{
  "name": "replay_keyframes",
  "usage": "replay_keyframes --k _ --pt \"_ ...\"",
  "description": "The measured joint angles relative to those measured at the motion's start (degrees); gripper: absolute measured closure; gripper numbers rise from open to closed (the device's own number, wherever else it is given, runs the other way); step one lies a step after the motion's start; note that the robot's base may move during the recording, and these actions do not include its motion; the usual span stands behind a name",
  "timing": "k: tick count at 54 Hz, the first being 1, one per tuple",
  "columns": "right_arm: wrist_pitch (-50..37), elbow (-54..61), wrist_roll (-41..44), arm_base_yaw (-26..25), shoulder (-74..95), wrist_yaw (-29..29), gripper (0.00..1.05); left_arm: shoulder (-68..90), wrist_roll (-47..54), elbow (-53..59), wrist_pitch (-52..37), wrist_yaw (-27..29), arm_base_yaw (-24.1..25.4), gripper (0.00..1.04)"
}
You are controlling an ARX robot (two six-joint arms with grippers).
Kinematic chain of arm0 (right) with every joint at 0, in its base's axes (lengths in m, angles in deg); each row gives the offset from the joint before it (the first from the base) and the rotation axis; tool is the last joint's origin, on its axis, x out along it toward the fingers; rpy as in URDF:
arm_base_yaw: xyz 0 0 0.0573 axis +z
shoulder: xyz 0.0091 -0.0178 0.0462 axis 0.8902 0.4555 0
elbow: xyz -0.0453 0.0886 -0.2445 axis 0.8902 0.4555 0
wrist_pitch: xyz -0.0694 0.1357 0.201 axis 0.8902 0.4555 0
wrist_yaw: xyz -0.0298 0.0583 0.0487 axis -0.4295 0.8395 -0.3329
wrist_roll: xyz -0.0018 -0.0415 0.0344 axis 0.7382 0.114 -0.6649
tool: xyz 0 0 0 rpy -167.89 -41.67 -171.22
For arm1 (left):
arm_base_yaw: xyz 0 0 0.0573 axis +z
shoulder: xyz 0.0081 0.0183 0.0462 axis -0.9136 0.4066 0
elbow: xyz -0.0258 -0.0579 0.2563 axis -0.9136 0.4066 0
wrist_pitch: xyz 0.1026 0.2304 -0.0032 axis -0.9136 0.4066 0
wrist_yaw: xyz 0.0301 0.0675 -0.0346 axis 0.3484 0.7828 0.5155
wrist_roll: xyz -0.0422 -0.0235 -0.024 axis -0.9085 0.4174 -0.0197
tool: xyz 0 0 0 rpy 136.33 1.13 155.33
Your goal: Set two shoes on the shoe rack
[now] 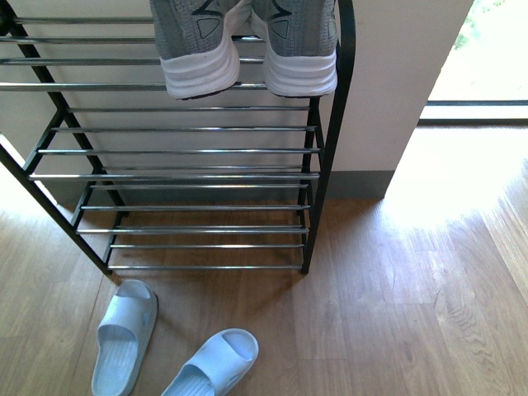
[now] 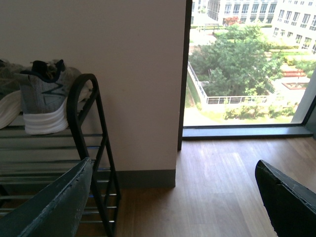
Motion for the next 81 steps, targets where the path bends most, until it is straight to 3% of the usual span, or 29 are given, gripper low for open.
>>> replay_keyframes --k 13,81 --pt "0.0 0.0 0.0 0.0 0.0 0.0 0.09 0.0 0.1 0.0 0.0 0.0 0.0 0.08" --pt "0.1 0.0 0.0 0.0 0.0 0.2 0.09 0.0 0.0 0.0 0.0 0.1 0.0 0.09"
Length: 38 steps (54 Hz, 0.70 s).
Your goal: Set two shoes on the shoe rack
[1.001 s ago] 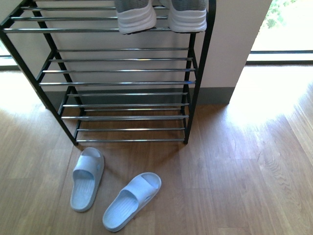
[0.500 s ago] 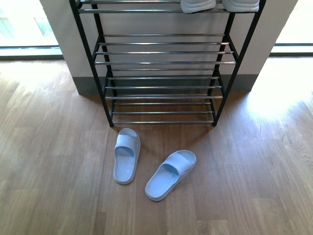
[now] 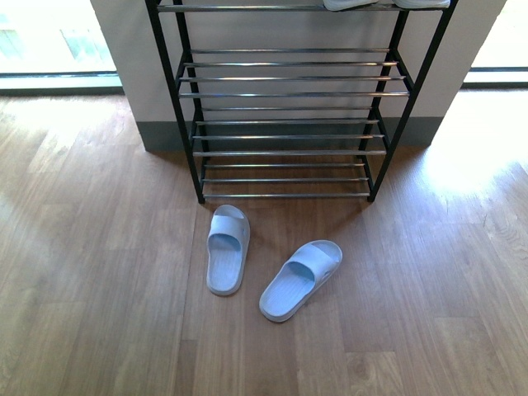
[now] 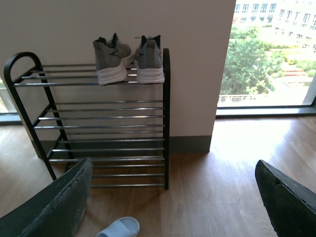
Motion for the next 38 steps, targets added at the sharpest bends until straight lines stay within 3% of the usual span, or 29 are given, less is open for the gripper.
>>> replay_keyframes --k 38 --pt "0.0 0.0 0.0 0.0 0.0 -0.1 0.09 0.0 0.0 0.0 0.0 -0.1 0.0 0.09"
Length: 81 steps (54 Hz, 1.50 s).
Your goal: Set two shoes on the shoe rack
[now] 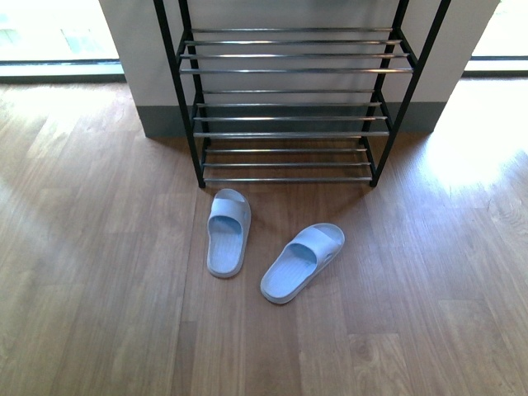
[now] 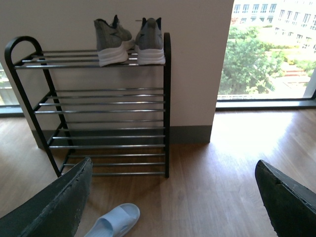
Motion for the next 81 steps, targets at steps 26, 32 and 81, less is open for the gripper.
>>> replay_keyframes --k 26,32,81 --pt "0.0 0.0 0.0 0.0 0.0 0.0 0.09 0.0 0.0 0.0 0.0 0.0 0.0 0.09" --pt "0.0 0.0 0.0 0.0 0.0 0.0 0.09 0.0 0.0 0.0 0.0 0.0 0.0 0.09" --pt "0.0 0.0 0.0 0.0 0.0 0.0 0.09 0.0 0.0 0.0 0.0 0.0 0.0 0.09"
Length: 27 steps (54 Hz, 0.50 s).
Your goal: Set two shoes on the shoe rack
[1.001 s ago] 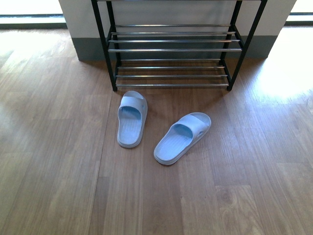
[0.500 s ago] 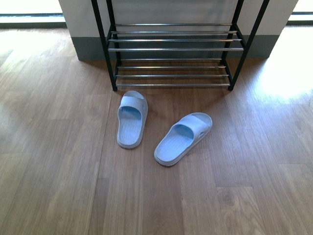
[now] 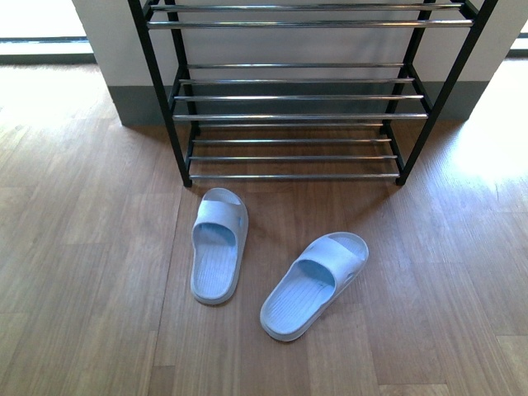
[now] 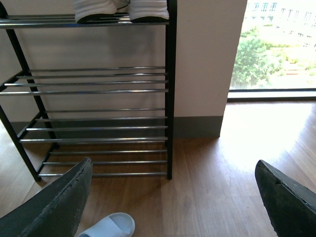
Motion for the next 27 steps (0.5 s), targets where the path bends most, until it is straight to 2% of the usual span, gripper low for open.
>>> replay_keyframes --k 5,9,13,20,27 --pt "-0.3 -0.3 -0.5 0.8 3.0 2.5 0.09 0.0 0.0 0.0 0.0 0.0 0.0 0.09" --pt "-4.5 -0.8 -0.7 3.9 9.8 0.3 0.09 0.0 0.0 0.0 0.0 0.0 0.0 0.09" --pt "-11.6 -3.1 -2.6 8.2 22.3 -1.5 0.09 0.0 0.0 0.0 0.0 0.0 0.0 0.09" --pt "-25.4 -12.6 -4.1 15.8 56.2 -2.8 0.09 0.0 0.0 0.0 0.0 0.0 0.0 0.09" --pt "-27.8 -21.7 -4.6 20.4 83.1 -2.6 0.09 0.0 0.0 0.0 0.0 0.0 0.0 0.09"
